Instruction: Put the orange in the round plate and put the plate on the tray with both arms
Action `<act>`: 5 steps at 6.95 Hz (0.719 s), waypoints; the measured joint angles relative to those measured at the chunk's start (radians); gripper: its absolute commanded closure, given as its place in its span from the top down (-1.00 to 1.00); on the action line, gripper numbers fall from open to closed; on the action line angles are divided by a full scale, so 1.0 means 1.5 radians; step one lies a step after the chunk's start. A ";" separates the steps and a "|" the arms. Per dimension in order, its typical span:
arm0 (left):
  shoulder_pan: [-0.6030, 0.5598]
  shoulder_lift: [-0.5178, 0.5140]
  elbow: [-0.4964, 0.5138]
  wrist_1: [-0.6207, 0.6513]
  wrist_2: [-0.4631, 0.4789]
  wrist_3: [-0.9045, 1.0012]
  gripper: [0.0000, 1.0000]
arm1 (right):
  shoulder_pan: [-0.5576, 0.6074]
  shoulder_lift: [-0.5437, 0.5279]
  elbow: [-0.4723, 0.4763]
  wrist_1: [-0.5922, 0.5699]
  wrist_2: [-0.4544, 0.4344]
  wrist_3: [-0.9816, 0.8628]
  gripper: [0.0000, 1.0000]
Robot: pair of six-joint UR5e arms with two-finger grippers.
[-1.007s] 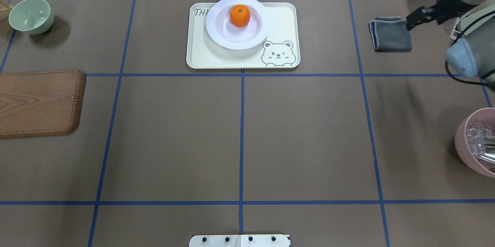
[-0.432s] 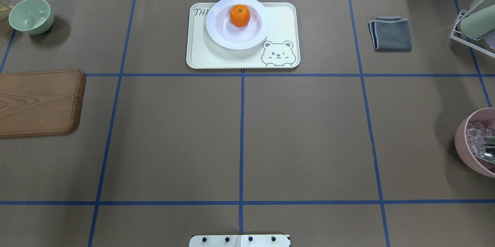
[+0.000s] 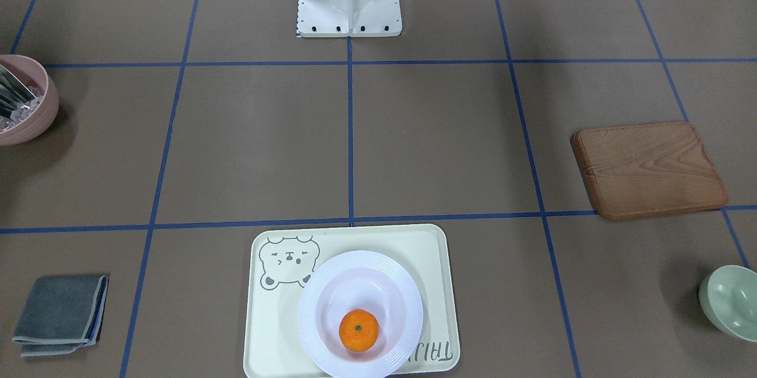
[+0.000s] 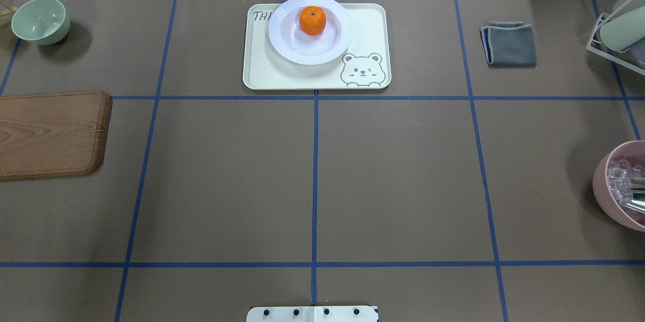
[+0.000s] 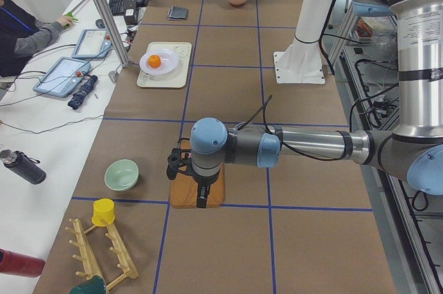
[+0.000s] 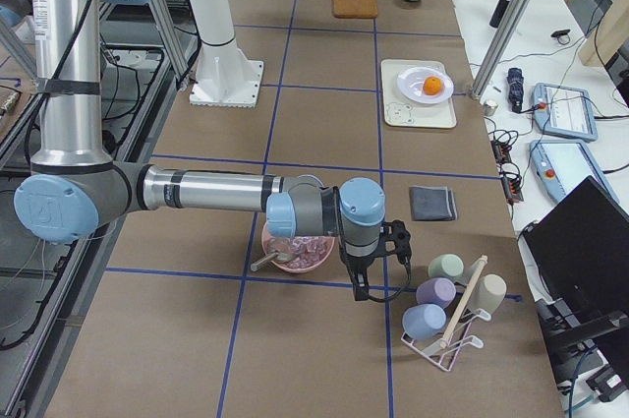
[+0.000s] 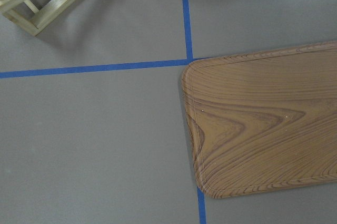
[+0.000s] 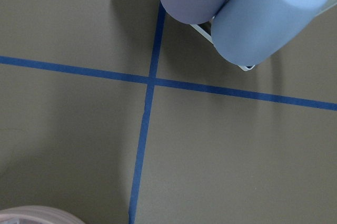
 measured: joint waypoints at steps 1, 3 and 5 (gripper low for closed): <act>0.000 0.001 0.000 0.000 0.002 0.000 0.96 | 0.000 -0.007 -0.001 0.000 0.000 0.002 1.00; 0.000 0.003 0.001 -0.001 0.003 0.001 0.96 | 0.001 -0.030 0.005 0.002 -0.003 -0.001 1.00; 0.000 0.006 0.001 -0.001 0.003 0.001 0.96 | 0.003 -0.044 0.009 0.030 -0.005 -0.003 1.00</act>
